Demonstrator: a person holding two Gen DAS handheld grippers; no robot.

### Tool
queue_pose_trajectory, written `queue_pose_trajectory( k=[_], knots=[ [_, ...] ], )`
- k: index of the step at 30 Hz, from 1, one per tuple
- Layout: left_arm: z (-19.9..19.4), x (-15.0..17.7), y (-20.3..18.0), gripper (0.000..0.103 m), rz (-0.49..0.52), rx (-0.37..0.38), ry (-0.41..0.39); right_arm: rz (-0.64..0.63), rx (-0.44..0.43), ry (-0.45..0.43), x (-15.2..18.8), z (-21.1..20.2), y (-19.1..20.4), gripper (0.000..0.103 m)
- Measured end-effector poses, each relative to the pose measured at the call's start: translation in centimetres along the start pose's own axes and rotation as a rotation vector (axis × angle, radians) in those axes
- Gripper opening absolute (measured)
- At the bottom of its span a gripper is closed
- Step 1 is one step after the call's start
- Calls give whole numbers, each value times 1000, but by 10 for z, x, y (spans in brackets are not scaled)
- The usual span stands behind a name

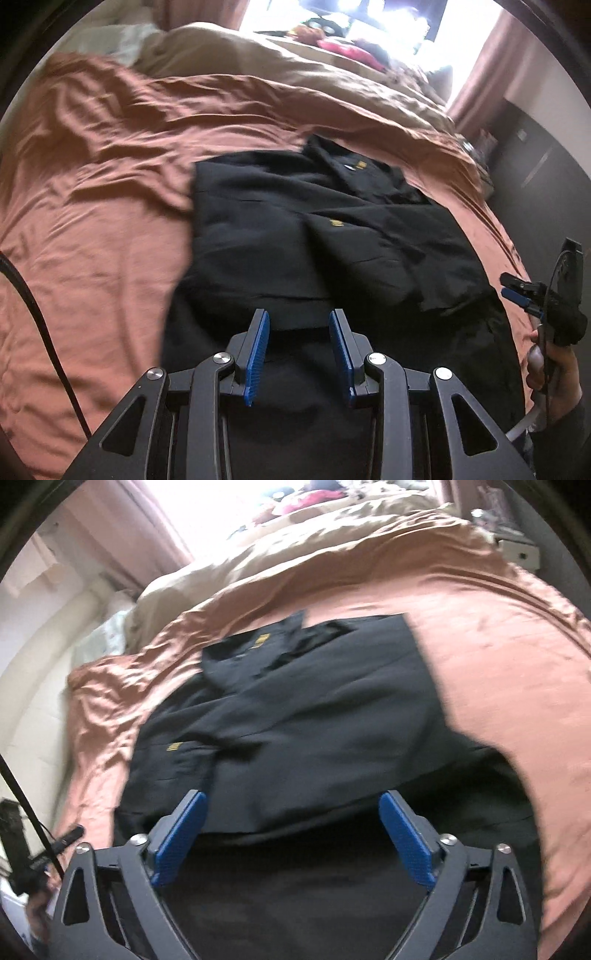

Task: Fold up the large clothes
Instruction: 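Grasp the jacket side edge with the right tool and fold it inward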

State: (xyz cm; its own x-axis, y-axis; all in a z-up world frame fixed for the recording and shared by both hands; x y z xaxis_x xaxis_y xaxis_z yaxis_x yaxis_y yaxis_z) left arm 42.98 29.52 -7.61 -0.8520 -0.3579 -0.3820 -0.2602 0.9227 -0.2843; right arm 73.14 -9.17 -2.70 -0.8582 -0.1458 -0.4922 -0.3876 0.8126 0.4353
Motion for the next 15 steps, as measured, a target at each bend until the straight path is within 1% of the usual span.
queue_pose_trajectory(
  k=[1, 2, 4, 6, 7, 8, 11, 15],
  knots=[
    [8, -6, -13, 37, 17, 4, 12, 13, 17, 7, -2, -1, -10, 68],
    [14, -10, -23, 38, 29, 7, 25, 27, 30, 11, -3, 0, -20, 65],
    [32, -19, -46, 49, 57, 6, 51, 39, 52, 7, 1, -10, -32, 58],
    [46, -27, -67, 54, 88, -2, 63, 46, 83, 5, 3, -18, -43, 58],
    [52, -30, -75, 56, 102, -3, 68, 49, 97, 6, 2, -17, -49, 57],
    [58, -32, -82, 56, 114, -5, 74, 49, 104, 6, 4, -24, -53, 56],
    [82, -40, -104, 58, 146, -25, 106, 55, 136, 30, 0, -12, -61, 53],
    [114, -42, -122, 58, 181, -86, 131, 49, 170, 71, 0, 9, -62, 51]
  ],
)
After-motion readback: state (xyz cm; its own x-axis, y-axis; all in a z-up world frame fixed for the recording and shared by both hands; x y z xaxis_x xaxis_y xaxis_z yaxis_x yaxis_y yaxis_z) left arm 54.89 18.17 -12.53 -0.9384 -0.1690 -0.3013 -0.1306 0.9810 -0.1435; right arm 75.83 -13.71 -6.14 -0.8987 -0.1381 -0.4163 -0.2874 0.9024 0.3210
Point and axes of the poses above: each gripper's, at about its wrist camera, not at the fingertips, and z roughly the way its jaws point, y to its left, x to its underside, the point moved 1 cm from there along z, roughly the way its jaws point, and after that the axes turned 11 degrees about y, right-handed, at the moved point
